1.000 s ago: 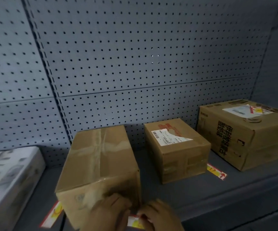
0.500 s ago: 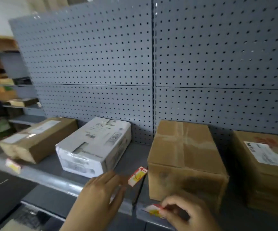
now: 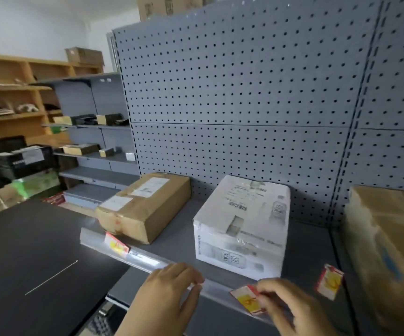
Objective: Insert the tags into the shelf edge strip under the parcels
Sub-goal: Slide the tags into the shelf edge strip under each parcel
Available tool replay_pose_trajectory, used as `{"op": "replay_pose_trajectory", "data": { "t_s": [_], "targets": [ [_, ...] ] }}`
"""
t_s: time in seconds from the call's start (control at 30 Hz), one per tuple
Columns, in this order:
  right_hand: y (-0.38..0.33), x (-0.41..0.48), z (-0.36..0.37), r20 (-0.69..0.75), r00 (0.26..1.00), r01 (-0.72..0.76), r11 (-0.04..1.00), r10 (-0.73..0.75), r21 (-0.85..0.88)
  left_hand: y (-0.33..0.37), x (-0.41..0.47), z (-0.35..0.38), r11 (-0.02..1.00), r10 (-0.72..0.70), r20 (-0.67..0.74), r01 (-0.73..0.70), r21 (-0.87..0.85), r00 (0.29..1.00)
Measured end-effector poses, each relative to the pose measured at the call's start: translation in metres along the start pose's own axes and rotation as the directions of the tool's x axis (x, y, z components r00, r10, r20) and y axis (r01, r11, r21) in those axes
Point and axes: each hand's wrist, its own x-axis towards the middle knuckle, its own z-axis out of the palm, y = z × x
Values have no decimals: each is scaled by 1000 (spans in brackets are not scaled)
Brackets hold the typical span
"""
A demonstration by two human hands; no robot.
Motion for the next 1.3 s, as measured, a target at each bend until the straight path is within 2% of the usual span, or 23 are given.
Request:
{"op": "replay_pose_trajectory", "data": {
  "t_s": [0.2, 0.43, 0.63, 0.87, 1.17, 1.3],
  "targets": [
    [-19, 13, 38, -68, 986, -155, 987, 152, -33, -59, 0, 6, 988, 133, 57, -127, -92, 990],
    [-19, 21, 47, -110, 978, -188, 976, 176, -109, -75, 4, 50, 961, 217, 94, -195, -195, 972],
    [-16, 25, 55, -126, 966, -239, 964, 224, -118, -82, 8, 91, 954, 301, 191, -292, -72, 934],
    [-18, 27, 55, -134, 957, -268, 960, 256, -76, -78, 11, 106, 938, 345, 97, -348, 9, 934],
    [-17, 32, 62, -101, 957, -277, 960, 270, -52, -75, 5, 126, 955, 296, 96, -295, -23, 951],
    [-9, 35, 68, -94, 960, -267, 963, 262, -43, -75, -1, 130, 962, 269, 10, -268, -48, 963]
  ]
}}
